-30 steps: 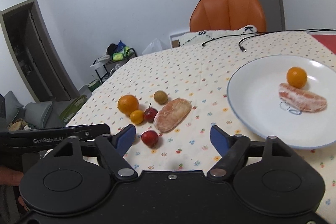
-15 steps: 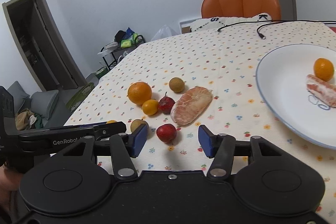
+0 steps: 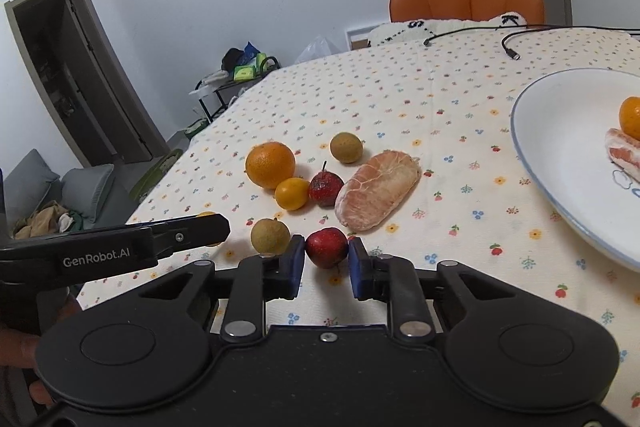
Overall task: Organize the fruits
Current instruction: 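Grasp a red plum with the right tool while the left tool grasps a small orange, then carry the red plum in the right tool while the left tool carries the small orange to the plate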
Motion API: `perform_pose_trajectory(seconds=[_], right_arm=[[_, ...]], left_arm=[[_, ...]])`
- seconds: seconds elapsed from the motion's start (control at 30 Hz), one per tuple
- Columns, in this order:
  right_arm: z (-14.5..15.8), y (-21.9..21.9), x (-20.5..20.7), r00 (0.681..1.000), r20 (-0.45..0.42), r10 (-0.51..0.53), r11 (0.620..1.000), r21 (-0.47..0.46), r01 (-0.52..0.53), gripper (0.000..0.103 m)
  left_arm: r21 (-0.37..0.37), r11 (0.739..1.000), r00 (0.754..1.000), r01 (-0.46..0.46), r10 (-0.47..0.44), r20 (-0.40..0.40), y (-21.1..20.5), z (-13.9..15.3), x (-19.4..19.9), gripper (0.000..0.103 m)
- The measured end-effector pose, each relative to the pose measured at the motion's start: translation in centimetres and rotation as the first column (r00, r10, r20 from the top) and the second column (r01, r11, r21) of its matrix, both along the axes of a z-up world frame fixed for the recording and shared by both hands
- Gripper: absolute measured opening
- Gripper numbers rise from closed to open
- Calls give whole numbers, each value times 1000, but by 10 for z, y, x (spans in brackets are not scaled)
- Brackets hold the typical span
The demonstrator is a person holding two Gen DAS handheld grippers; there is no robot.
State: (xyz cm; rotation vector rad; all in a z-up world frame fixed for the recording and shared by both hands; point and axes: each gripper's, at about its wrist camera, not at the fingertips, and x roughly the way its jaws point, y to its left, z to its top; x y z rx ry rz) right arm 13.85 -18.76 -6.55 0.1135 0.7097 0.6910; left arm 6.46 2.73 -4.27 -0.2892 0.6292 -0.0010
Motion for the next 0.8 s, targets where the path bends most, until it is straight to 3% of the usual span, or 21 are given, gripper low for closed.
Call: perform_pose_trajectory(seconds=[0.8], right_arm=[[27, -70, -15, 977, 95, -191, 982, 28, 189, 22]], left_arm=[[3, 986, 983, 169, -169, 68, -59, 21, 17, 23]])
